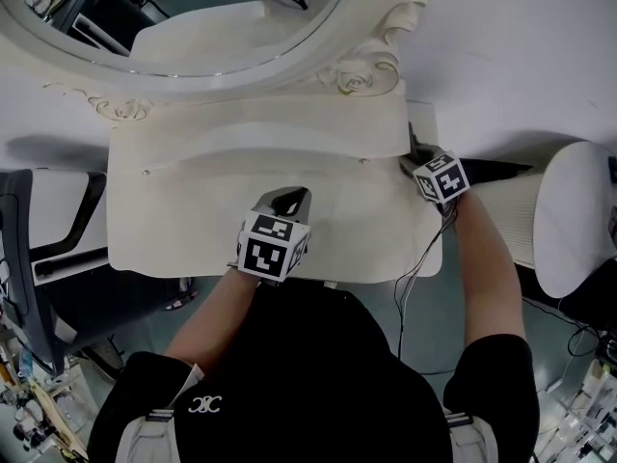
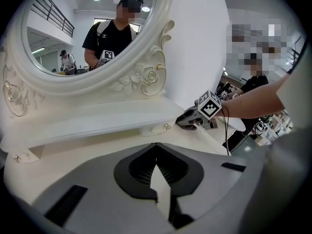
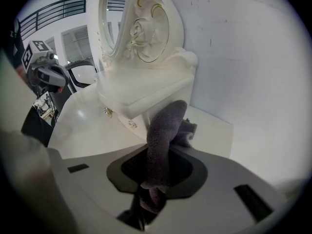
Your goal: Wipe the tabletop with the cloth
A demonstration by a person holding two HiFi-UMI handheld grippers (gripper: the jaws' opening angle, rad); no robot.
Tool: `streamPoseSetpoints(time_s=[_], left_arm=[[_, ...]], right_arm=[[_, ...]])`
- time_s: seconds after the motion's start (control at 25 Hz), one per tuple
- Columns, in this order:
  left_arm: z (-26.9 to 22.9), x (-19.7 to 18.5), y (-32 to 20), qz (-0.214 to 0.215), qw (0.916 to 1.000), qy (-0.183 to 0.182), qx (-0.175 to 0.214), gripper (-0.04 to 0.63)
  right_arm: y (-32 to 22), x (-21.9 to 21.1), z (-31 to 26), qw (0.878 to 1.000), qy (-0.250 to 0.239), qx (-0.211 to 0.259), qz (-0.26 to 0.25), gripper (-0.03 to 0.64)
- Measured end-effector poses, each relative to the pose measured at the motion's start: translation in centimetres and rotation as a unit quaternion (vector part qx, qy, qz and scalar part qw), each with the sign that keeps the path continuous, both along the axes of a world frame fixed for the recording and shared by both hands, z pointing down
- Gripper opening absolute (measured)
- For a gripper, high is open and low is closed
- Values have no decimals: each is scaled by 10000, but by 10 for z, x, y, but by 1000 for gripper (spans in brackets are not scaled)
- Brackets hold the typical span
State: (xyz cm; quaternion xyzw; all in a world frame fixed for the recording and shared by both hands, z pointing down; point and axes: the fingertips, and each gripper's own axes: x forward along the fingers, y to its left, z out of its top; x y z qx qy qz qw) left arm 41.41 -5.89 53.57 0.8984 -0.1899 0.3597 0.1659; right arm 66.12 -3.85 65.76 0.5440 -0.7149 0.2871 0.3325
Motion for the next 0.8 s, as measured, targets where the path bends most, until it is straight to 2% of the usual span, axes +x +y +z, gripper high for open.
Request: streamPoseSetpoints(time_s=[0.48, 0.8], left_arm=[[-14, -24, 33, -110, 9997, 80, 209, 6], [-21, -50, 68, -282, 9993, 97, 206, 6]], right_arm=[[41, -46, 0, 9990, -130, -22, 435, 83], [70, -82, 1, 9983, -350, -77, 470, 83]])
